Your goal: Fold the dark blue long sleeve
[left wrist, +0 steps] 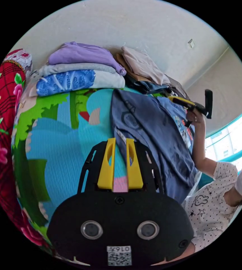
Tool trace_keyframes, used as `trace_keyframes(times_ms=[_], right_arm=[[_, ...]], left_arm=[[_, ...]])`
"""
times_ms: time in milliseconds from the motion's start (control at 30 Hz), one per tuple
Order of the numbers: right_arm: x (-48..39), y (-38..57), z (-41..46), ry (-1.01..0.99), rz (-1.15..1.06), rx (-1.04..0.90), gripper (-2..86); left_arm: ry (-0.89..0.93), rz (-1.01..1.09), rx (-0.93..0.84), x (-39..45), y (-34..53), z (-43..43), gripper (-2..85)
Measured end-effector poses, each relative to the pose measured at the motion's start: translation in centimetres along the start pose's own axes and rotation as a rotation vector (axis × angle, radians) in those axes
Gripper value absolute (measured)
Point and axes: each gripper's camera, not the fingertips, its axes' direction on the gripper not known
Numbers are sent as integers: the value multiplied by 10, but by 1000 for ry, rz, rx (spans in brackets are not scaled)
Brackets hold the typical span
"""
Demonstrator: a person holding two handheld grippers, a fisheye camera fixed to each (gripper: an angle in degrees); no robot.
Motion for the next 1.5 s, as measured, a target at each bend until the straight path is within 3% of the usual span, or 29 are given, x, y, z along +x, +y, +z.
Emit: trace_keyframes(times_ms=[167,233,333,433,600,833,1133,1267,1400,1500], right_arm=[[-23,46,-153,46,-31,373,2],[-35,102,-250,92,-57,623,0],[-35,175,-345,209,-40,759,-1],[-16,235,-403,327,-2,727,2],[63,338,-433,450,229,413,42],[167,504,-436,60,648,281,83],[223,532,-456,-144,720,311,68],[237,525,-474,-82,703,249,34],[255,520,-514,-147,694,336,18],[266,507,-539,-166,658,355,13]], left_arm=[[53,-40,63,60,114,-14,62],[93,81,83,122,142,-6,62],[178,362,61,219,156,20,74],[349,668,43,320,166,57,91],[428,840,31,450,177,123,98],[307,853,91,578,216,188,104],[200,897,142,661,282,222,104],[171,894,157,685,298,235,104],[134,981,164,727,319,252,103],[65,1062,276,764,341,262,102]])
